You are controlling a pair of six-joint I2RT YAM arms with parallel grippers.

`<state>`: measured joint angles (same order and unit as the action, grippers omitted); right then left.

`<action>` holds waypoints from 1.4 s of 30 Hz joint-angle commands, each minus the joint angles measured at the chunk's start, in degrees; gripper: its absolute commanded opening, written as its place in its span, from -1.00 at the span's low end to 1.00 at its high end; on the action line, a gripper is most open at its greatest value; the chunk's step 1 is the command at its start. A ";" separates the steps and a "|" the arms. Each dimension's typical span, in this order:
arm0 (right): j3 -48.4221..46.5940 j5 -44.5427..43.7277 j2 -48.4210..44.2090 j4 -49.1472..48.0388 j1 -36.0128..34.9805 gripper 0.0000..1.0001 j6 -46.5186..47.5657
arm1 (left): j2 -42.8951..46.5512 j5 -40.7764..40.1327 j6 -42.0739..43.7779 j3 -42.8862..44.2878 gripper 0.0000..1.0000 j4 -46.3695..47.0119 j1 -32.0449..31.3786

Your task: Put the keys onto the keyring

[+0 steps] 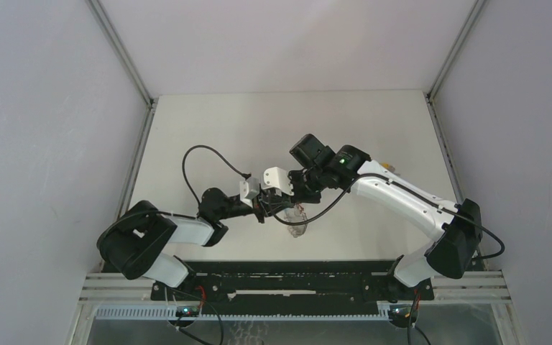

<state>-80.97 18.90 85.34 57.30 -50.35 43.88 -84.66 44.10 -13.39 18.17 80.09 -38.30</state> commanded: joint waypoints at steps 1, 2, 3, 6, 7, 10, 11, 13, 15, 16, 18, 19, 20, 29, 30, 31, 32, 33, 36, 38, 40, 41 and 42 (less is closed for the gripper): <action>-2.88 1.18 -1.29 -2.16 -0.76 -1.00 -0.96 | 2.51 -0.29 1.08 1.92 -1.00 -0.45 -0.28; -2.83 1.14 -1.65 -2.30 -0.72 -1.00 -1.09 | 2.71 -0.40 1.08 1.85 -1.00 -0.46 -0.30; -2.69 1.00 -2.00 -2.62 -0.64 -1.00 -1.39 | 2.86 -0.56 1.10 1.75 -1.00 -0.40 -0.28; -1.75 0.78 -3.94 -3.92 -0.12 -1.00 -2.15 | 3.23 -1.40 0.73 1.24 -1.00 0.34 -0.28; -1.25 0.58 -4.74 -4.66 0.09 -1.00 -2.51 | 3.37 -1.53 0.36 1.05 -1.00 0.76 -0.20; 0.81 0.42 -7.55 -6.97 1.16 -0.82 -3.40 | 3.35 -2.18 -1.31 0.36 -1.00 3.28 0.13; 1.71 0.88 -8.62 -8.19 1.59 -0.74 -3.58 | 3.25 -2.17 -1.76 0.41 -1.00 3.62 0.23; 3.75 2.84 -10.70 -9.80 2.99 -0.66 -3.97 | 3.20 -2.17 -2.02 0.50 -0.99 3.66 0.25; 5.71 5.88 -12.53 -10.98 4.97 -0.61 -4.14 | 3.27 -2.30 -2.03 0.44 -0.99 3.67 0.25; 6.72 7.94 -13.29 -11.46 6.11 -0.59 -4.23 | 3.30 -2.34 -1.99 0.39 -0.99 3.62 0.25; 9.25 13.01 -14.54 -12.88 8.99 -0.55 -4.01 | 3.38 -2.33 -1.90 0.36 -1.00 3.71 0.25; 9.91 15.76 -14.92 -13.71 10.37 -0.53 -3.94 | 3.37 -2.30 -1.88 0.25 -0.99 3.74 0.25; 11.69 18.22 -15.09 -14.36 11.60 -0.46 -3.81 | 3.36 -2.22 -1.78 0.28 -1.00 3.75 0.25; 16.97 27.82 -13.33 -19.61 16.26 -0.38 -2.69 | 3.42 -2.08 -1.85 0.50 -1.00 3.75 0.25; 16.98 28.77 -12.85 -19.74 16.60 -0.40 -2.44 | 3.46 -2.02 -1.98 0.50 -1.00 3.75 0.25; 16.96 29.54 -12.50 -19.89 16.81 -0.40 -2.32 | 3.51 -2.07 -1.99 0.54 -1.00 3.76 0.25; 16.98 30.03 -12.17 -20.12 17.00 -0.41 -2.23 | 3.60 -2.01 -2.05 0.57 -1.00 3.75 0.25; 16.98 30.35 -11.86 -20.32 17.01 -0.43 -2.23 | 3.59 -1.94 -2.08 0.70 -1.00 3.75 0.25; 16.98 31.08 -11.02 -20.71 17.12 -0.46 -1.98 | 3.73 -1.84 -2.16 0.80 -1.00 3.75 0.25; 16.96 31.39 -10.59 -20.82 17.20 -0.48 -1.98 | 3.88 -1.82 -2.17 0.90 -1.00 3.75 0.25; 16.98 31.89 -10.17 -20.82 17.36 -0.49 -1.81 | 4.07 -1.82 -2.15 1.04 -1.00 3.75 0.26; 16.98 32.10 -9.99 -20.82 17.45 -0.49 -1.78 | 4.14 -1.74 -2.23 1.11 -1.00 3.80 0.25; 16.98 32.26 -9.81 -20.82 17.54 -0.50 -1.75 | 4.15 -1.73 -2.22 1.21 -1.00 3.76 0.25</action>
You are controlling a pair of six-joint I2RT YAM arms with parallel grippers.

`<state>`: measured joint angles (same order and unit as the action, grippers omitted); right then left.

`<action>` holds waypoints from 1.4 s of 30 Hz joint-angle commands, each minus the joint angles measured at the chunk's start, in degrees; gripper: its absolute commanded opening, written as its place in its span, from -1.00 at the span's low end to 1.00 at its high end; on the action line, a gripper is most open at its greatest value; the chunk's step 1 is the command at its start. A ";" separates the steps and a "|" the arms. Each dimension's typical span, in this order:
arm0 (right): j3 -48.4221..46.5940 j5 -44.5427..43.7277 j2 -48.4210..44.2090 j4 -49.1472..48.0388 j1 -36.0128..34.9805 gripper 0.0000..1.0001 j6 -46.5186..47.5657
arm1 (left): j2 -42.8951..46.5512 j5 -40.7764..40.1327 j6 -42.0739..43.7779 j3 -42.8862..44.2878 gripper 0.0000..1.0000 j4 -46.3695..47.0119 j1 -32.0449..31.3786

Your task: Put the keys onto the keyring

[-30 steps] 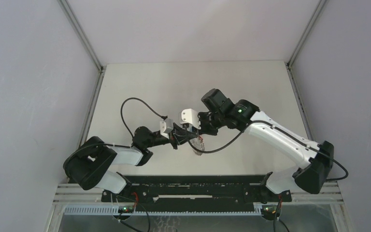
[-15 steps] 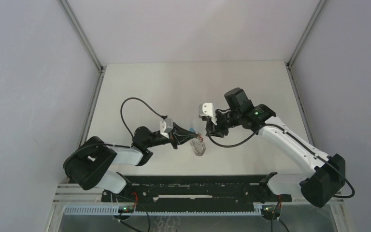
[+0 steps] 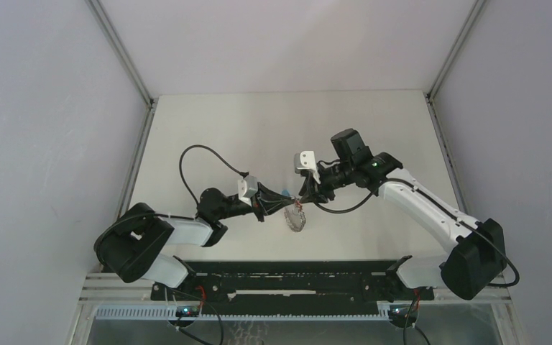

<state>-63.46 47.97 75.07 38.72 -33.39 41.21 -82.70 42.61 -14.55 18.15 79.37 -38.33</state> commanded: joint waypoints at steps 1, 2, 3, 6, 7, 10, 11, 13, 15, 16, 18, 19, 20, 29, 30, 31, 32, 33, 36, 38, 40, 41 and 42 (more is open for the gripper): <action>-0.52 3.39 0.63 -2.20 0.57 -0.51 0.93 | 2.23 -0.19 -1.09 1.31 -1.00 4.47 0.27; -0.52 3.48 0.75 -2.24 0.68 -0.52 1.09 | 2.25 -0.12 -1.10 1.39 -1.00 4.45 0.27; -0.52 3.62 0.84 -2.24 0.76 -0.54 1.08 | 2.25 -0.08 -1.18 1.51 -1.00 4.52 0.27; -0.52 4.15 1.24 -2.29 1.00 -0.64 1.32 | 2.35 0.10 -1.17 1.68 -1.00 4.46 0.27; -0.52 4.29 1.48 -2.32 1.06 -0.70 1.31 | 2.41 0.10 -1.13 1.66 -0.99 4.49 0.27; -0.52 4.76 2.02 -2.33 1.43 -0.95 1.37 | 2.85 0.27 -1.27 1.79 -1.00 4.49 0.27; -0.52 4.83 2.20 -2.26 1.46 -1.00 1.29 | 3.04 0.32 -1.25 1.86 -1.00 4.49 0.27; -0.52 4.93 2.72 -2.16 1.68 -1.00 1.22 | 3.38 0.32 -1.34 1.88 -1.00 4.47 0.27; -0.52 5.04 3.11 -1.91 1.95 -1.00 1.08 | 3.90 0.35 -1.36 1.89 -1.00 4.47 0.27; -0.51 5.12 3.29 -1.86 2.10 -1.00 0.80 | 4.15 0.37 -1.36 1.83 -1.00 4.47 0.27; -0.52 5.40 3.73 -1.94 2.26 -1.00 0.45 | 4.58 0.41 -1.43 1.90 -0.99 4.52 0.27; -0.52 5.50 3.91 -2.09 2.27 -1.00 0.01 | 4.80 0.41 -1.45 2.03 -1.00 4.49 0.27; -0.52 5.72 4.11 -2.33 2.21 -1.00 -0.39 | 4.90 0.52 -1.45 2.10 -1.00 4.48 0.27; -1.41 6.60 4.86 -1.24 2.24 -1.00 -1.33 | 4.35 0.81 -1.45 2.34 -1.00 4.49 0.18; -1.07 6.32 4.15 -1.13 3.03 -1.00 -1.26 | 4.33 0.73 -1.37 2.21 -1.00 4.48 0.18; -0.54 6.45 3.15 -1.03 3.81 -0.94 -0.80 | 4.22 0.68 -1.36 2.04 -1.00 4.49 0.23; 0.07 6.75 1.98 -1.06 4.56 -0.86 -0.01 | 4.21 0.71 -1.32 1.89 -0.99 4.48 0.19; 1.08 7.26 0.72 -1.35 5.15 -0.77 0.77 | 4.15 0.72 -1.27 1.89 -1.00 4.50 0.18; 2.88 9.34 -2.45 -2.75 5.71 -0.55 3.11 | 3.84 0.95 -1.23 1.97 -1.00 4.47 0.18; 3.16 11.29 -3.21 -3.43 5.70 -0.49 4.44 | 3.62 1.26 -1.36 2.31 -1.00 4.50 0.18; 3.17 12.94 -2.97 -4.36 5.67 -0.47 4.66 | 3.59 1.35 -1.49 2.32 -1.00 4.47 0.18; 3.18 13.65 -2.73 -5.01 5.63 -0.47 4.67 | 3.69 1.37 -1.52 2.32 -0.99 4.52 0.18; 3.17 14.27 -2.40 -5.58 5.43 -0.47 4.66 | 3.75 1.38 -1.54 2.33 -1.00 4.48 0.18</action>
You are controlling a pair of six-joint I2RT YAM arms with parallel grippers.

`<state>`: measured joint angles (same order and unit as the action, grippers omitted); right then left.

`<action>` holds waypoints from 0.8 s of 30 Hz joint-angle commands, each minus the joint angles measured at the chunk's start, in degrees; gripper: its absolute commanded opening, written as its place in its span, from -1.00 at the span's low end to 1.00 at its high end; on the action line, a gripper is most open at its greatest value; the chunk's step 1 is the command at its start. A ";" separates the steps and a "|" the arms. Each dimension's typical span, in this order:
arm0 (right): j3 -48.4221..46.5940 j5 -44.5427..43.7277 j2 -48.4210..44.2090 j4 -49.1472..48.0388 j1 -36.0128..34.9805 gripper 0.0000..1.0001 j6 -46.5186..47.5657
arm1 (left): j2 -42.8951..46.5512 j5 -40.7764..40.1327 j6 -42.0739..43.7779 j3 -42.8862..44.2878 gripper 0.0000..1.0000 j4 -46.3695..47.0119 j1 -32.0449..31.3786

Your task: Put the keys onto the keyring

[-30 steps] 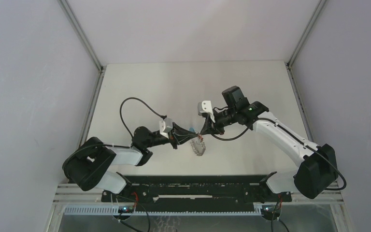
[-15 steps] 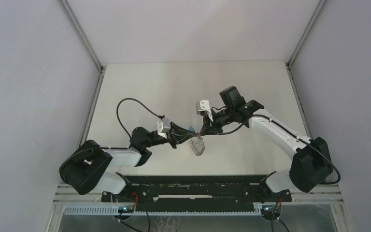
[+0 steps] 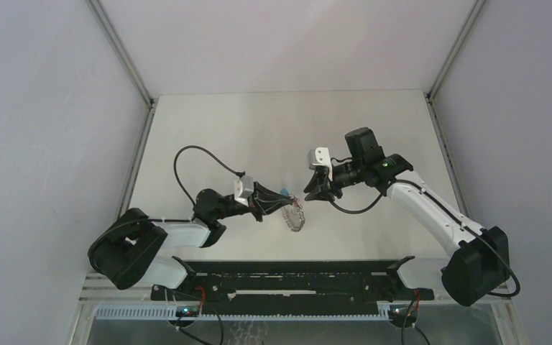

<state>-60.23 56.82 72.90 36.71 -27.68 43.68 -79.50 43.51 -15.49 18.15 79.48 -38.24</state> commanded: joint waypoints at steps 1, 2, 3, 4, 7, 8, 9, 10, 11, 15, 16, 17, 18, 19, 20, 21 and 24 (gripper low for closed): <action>-0.07 5.94 0.11 -4.10 -0.41 -0.47 2.89 | 0.60 0.52 -0.60 2.28 -1.00 4.38 0.09; -0.07 6.40 0.44 -4.58 -0.56 -0.47 3.56 | 0.63 0.44 -0.58 2.24 -1.00 4.38 0.09; -0.07 6.60 0.67 -4.92 -0.88 -0.47 3.68 | 0.58 0.44 -0.66 2.25 -1.00 4.37 0.09; -0.07 6.63 0.89 -5.21 -1.17 -0.47 3.71 | 0.58 0.44 -0.67 2.32 -0.99 4.36 0.09; -0.07 6.79 1.48 -5.79 -2.01 -0.48 3.86 | 0.60 0.57 -0.73 2.48 -1.00 4.38 0.09; -0.07 6.86 1.67 -5.96 -2.17 -0.48 3.87 | 0.54 0.61 -0.81 2.54 -0.99 4.37 0.09; -0.08 6.86 1.85 -6.06 -2.34 -0.48 3.87 | 0.52 0.68 -0.78 2.58 -1.00 4.38 0.09; -0.07 6.92 2.03 -6.24 -2.56 -0.48 3.87 | 0.57 0.68 -0.77 2.59 -1.00 4.38 0.05; -0.07 6.99 2.33 -6.40 -2.82 -0.48 3.87 | 0.62 0.66 -0.81 2.59 -1.00 4.37 0.01; -0.32 6.92 3.10 -6.36 -3.64 -0.49 3.99 | 0.91 0.45 -0.78 2.43 -1.00 4.39 0.00; -0.59 7.00 3.38 -5.84 -3.78 -0.49 4.22 | 0.98 0.36 -0.77 2.40 -1.00 4.41 0.00; -0.86 6.95 3.74 -5.19 -3.88 -0.50 4.56 | 1.06 0.35 -0.77 2.39 -1.00 4.44 0.01; -1.12 6.91 4.02 -4.56 -3.95 -0.52 4.83 | 1.03 0.35 -0.82 2.36 -1.00 4.37 0.01; -1.26 6.94 4.20 -4.24 -4.06 -0.53 4.90 | 1.02 0.35 -0.78 2.41 -1.00 4.44 0.01; -1.29 6.92 4.32 -4.13 -4.04 -0.56 4.92 | 1.13 0.35 -0.83 2.41 -1.00 4.45 0.01; -1.30 6.94 4.43 -4.10 -4.05 -0.59 4.92 | 1.12 0.33 -0.83 2.38 -1.00 4.44 0.01; -1.30 6.96 4.46 -4.29 -4.07 -0.69 4.61 | 1.18 0.44 -0.77 2.39 -1.00 4.39 -0.10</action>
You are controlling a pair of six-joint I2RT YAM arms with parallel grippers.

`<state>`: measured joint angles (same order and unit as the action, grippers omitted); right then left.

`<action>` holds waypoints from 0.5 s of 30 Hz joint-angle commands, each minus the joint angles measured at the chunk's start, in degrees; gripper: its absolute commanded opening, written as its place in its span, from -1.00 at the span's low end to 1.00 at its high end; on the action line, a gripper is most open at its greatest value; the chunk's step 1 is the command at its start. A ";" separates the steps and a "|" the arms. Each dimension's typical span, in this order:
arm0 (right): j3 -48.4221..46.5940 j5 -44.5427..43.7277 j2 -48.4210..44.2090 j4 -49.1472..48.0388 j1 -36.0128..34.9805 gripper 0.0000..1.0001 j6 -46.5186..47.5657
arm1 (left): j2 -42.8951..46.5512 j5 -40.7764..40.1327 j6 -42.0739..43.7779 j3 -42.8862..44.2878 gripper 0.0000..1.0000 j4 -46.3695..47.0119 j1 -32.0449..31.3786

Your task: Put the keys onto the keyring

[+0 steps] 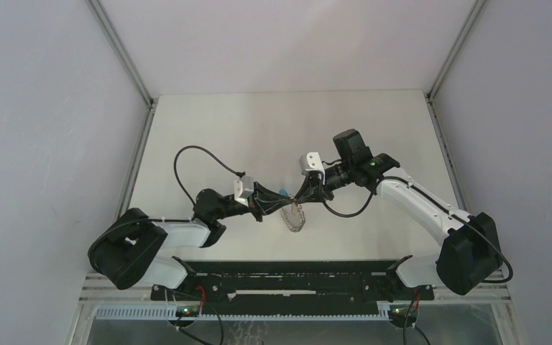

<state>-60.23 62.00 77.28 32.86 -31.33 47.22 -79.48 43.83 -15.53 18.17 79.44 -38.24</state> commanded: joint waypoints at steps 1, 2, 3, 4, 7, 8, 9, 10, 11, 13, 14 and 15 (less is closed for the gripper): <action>-1.30 1.73 0.00 -0.66 -0.47 -0.70 0.96 | 1.07 0.18 -0.71 2.39 -1.00 4.43 -0.17; -1.30 1.77 -0.09 -0.83 -0.48 -0.70 0.87 | 0.96 0.16 -0.80 2.42 -0.99 4.48 -0.17; -1.36 1.65 -0.17 -0.87 -0.56 -0.70 0.86 | 0.83 0.19 -0.74 2.40 -1.00 4.43 -0.17; -1.52 1.57 -0.19 -0.75 -0.57 -0.70 0.85 | 0.62 0.20 -0.78 2.47 -1.00 4.46 -0.25; -2.11 1.35 -0.03 -0.20 -0.77 -0.71 0.94 | 0.38 0.20 -0.73 2.61 -1.00 4.47 -0.34; -2.17 1.29 -0.02 -0.17 -0.79 -0.71 0.94 | 0.36 0.20 -0.73 2.57 -1.00 4.47 -0.41; -2.17 1.30 -0.02 -0.17 -0.84 -0.72 0.94 | 0.38 0.18 -0.77 2.65 -0.99 4.49 -0.43; -2.18 1.33 -0.02 -0.24 -0.88 -0.73 0.94 | 0.46 0.15 -0.74 2.64 -1.00 4.46 -0.43; -2.13 1.38 -0.02 -0.34 -0.96 -0.74 0.88 | 0.40 0.18 -0.77 2.59 -1.00 4.42 -0.43; -2.17 1.18 -0.02 -0.73 -1.08 -0.74 0.54 | 0.22 0.18 -0.75 2.61 -1.00 4.46 -0.43; -2.20 1.04 -0.02 -0.78 -1.10 -0.76 0.42 | 0.10 0.20 -0.73 2.61 -1.00 4.44 -0.43; -2.38 0.77 -0.02 -0.67 -1.11 -0.80 0.34 | 0.04 0.14 -0.81 2.62 -1.00 4.41 -0.43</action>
<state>-60.34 62.02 77.30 33.08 -31.77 47.20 -79.53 43.86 -15.53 18.15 79.44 -38.28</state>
